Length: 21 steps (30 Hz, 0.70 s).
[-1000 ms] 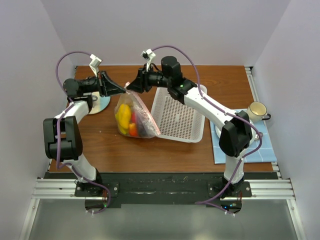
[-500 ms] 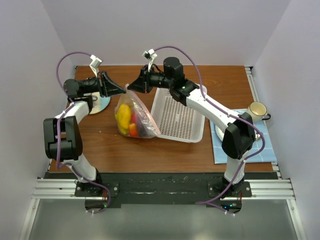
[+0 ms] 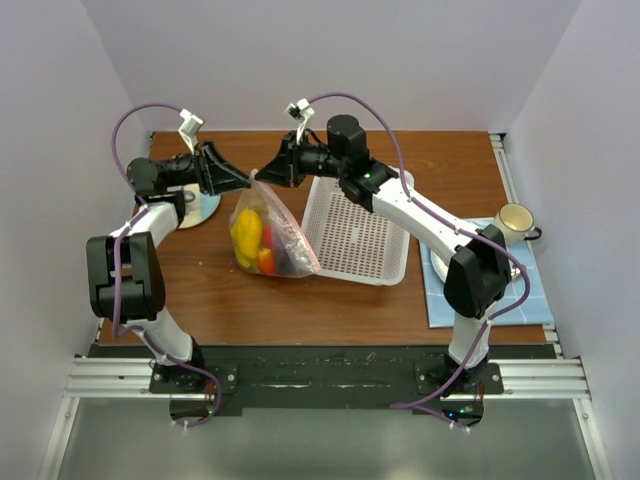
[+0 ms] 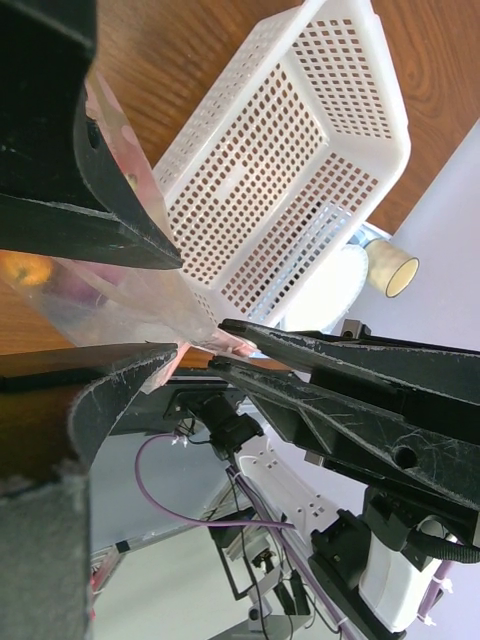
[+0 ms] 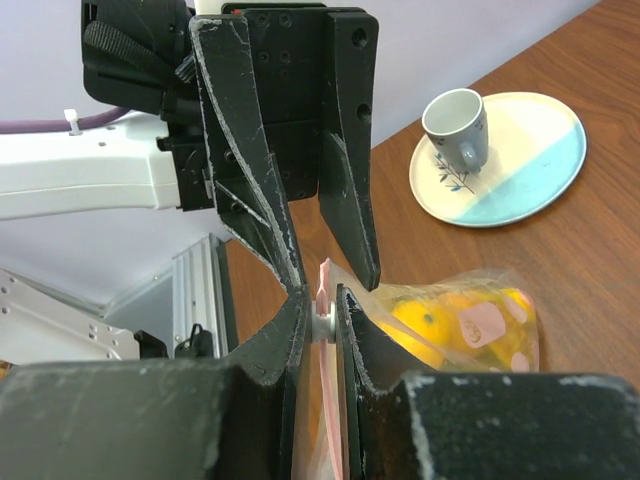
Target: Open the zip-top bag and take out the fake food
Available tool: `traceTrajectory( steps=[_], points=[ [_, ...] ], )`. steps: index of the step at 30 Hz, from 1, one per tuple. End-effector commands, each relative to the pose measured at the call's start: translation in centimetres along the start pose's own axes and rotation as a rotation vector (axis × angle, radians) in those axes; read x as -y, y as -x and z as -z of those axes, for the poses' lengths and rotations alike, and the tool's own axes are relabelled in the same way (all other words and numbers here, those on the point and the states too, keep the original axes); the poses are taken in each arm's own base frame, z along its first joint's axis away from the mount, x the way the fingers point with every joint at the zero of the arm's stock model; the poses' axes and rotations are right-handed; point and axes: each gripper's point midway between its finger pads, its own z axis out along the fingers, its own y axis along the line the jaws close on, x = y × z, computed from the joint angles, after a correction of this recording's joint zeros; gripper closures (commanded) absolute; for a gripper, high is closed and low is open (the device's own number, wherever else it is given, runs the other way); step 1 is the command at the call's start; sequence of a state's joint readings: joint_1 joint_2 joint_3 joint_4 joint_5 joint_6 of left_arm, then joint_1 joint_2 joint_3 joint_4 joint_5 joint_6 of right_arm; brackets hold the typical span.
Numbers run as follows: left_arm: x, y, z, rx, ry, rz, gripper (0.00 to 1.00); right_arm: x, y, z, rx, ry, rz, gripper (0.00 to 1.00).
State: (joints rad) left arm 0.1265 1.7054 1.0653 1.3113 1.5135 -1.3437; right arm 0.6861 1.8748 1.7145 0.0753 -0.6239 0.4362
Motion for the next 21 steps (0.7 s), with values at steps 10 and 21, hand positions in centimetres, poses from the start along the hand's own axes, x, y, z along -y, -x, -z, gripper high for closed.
traceTrajectory(
  steps=[10, 21],
  points=[
    [2.3, -0.6, -0.4, -0.174, -0.066, -0.660, 0.81, -3.1, 3.1, 0.9, 0.048, 0.080, 0.023, 0.97],
    [1.8, -2.3, -0.7, -0.200, -0.082, -0.598, 0.70, -3.1, 2.9, 0.8, 0.038, 0.085, 0.030, 0.99]
  ],
)
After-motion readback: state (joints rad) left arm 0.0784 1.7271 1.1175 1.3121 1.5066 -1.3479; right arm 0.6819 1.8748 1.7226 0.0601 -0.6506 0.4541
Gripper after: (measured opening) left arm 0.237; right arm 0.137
